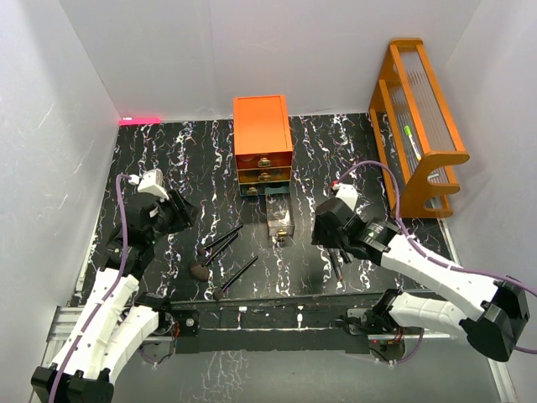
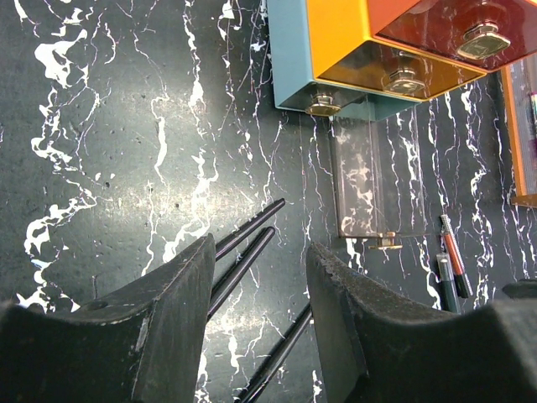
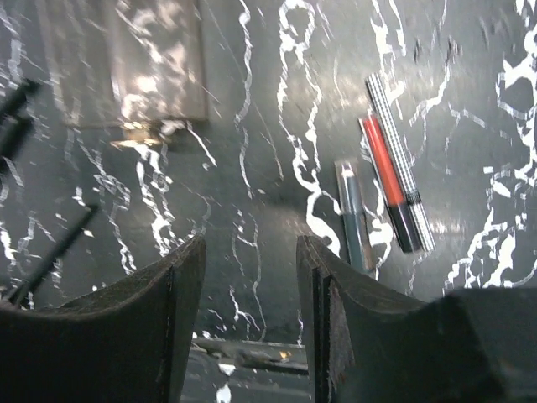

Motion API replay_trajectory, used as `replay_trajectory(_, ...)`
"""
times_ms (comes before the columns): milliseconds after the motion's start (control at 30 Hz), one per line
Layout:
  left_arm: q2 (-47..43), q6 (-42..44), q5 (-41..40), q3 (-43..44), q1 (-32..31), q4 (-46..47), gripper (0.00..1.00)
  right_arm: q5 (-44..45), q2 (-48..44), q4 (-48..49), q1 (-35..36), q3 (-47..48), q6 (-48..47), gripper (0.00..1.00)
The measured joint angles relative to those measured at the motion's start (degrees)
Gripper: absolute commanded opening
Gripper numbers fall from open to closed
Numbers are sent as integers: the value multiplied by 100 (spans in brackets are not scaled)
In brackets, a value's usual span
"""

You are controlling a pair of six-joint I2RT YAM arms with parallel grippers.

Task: Organize the makeup
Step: Pick up the makeup from the center of the board.

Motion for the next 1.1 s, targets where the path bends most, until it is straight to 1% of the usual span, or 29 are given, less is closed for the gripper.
replay_trajectory(200, 20, 0, 9, 0, 0, 0, 47, -758, 160, -525, -640, -358, 140, 48)
replay_trajectory(367, 31, 0, 44, 0, 0, 2, 47, -1054, 118, -682, -975, -485, 199, 48)
replay_trajectory(700, 83, 0, 90, 0, 0, 4, 47, -1281, 42, -719, -1069, -1119, 522, 47)
replay_trajectory(1100, 133, -17, 127, -2, 0, 4, 47, -1335, 13, -699, -1080, -1143, 625, 45)
